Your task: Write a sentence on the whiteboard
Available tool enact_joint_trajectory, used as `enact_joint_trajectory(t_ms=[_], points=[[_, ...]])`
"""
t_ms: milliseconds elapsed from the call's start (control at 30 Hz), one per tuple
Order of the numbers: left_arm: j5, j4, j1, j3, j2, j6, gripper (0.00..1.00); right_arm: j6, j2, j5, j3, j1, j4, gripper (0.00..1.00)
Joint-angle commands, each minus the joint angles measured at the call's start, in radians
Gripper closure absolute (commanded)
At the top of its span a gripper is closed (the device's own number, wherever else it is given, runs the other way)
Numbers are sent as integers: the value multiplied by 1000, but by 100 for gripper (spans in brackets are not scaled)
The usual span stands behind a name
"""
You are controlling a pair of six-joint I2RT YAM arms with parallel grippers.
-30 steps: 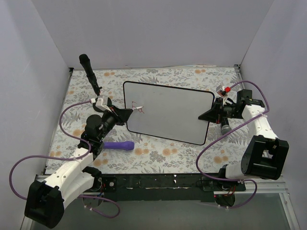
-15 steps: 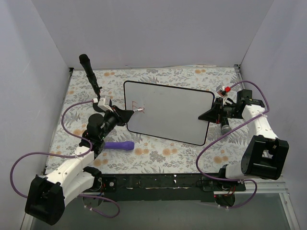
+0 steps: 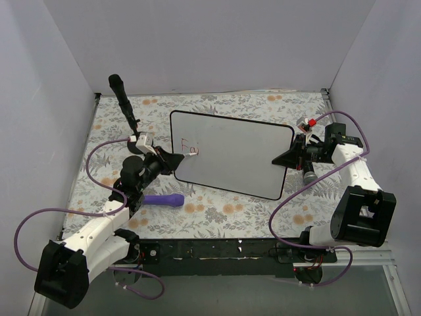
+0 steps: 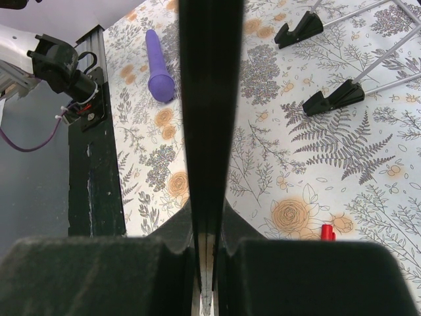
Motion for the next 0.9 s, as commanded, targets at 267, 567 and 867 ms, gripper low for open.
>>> enact_joint_trajectory(t_ms=[267, 567, 867], points=[[47, 6, 2, 17, -19, -9, 100, -47, -23, 32, 14, 7, 6, 99], [58, -35, 2, 28, -101, -31, 100, -48, -23, 30, 11, 7, 7, 99], [81, -57, 2, 18, -148, -51, 100, -47, -26, 28, 9, 7, 10, 99]])
